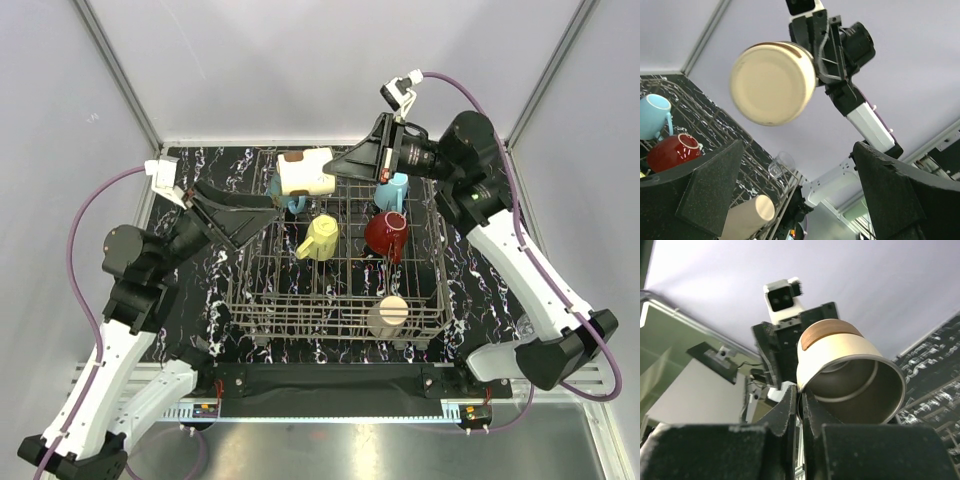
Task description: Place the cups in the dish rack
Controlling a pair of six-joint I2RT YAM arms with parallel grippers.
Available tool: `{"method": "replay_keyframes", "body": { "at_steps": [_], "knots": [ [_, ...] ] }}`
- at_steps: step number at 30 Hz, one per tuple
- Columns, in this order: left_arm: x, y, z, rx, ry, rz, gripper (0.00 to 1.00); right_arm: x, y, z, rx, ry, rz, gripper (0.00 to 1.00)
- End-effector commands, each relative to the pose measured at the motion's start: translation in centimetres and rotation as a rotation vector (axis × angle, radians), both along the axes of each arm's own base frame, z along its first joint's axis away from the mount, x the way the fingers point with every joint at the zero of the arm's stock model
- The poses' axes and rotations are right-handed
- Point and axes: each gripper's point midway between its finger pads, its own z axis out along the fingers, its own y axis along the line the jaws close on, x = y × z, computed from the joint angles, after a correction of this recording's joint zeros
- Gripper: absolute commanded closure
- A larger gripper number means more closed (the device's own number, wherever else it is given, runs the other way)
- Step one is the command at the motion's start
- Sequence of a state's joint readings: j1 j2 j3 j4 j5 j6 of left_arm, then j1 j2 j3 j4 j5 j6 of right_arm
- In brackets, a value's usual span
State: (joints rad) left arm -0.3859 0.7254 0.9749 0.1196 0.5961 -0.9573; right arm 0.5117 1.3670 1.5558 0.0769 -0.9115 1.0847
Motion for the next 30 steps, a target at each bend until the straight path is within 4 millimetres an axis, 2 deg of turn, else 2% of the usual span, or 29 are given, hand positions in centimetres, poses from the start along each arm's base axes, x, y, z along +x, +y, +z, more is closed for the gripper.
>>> {"method": "replay_keyframes", "body": {
  "at_steps": [1, 6, 10, 13, 22, 27, 28, 30],
  "knots": [
    [0.3, 1.1, 2.0, -0.063, -0.105, 0.096, 0.01, -3.7, -0.7, 4.3, 0.145, -0.127, 0.077, 1.00],
    [0.3, 1.2, 2.7, -0.086, -0.132, 0.107, 0.01, -5.2, -0.1, 4.7, 0.202, -0.093, 0.143, 1.00],
    [0.0, 1.1, 3.6, -0.117, -0.153, 0.099, 0.01, -5.6, 0.7, 4.4, 0.202, -0.080, 0.166, 1.00],
    [-0.3, 1.0, 4.3, -0.131, -0.169, 0.092, 0.01, -5.7, 1.4, 4.0, 0.201, -0.074, 0.176, 1.00],
    [-0.3, 1.0, 4.7, -0.132, -0.155, 0.097, 0.02, -5.8, 2.9, 2.9, 0.191, -0.055, 0.189, 1.00],
    [-0.4, 1.0, 4.8, -0.119, -0.149, 0.094, 0.10, -5.7, 3.2, 2.6, 0.187, -0.047, 0.193, 1.00],
    [-0.5, 0.9, 4.7, -0.114, -0.147, 0.087, 0.18, -5.7, 3.3, 2.5, 0.186, -0.050, 0.193, 1.00],
    [-0.4, 0.8, 4.7, -0.107, -0.141, 0.083, 0.25, -5.7, 3.4, 2.4, 0.185, -0.049, 0.194, 1.00]
  ]
}}
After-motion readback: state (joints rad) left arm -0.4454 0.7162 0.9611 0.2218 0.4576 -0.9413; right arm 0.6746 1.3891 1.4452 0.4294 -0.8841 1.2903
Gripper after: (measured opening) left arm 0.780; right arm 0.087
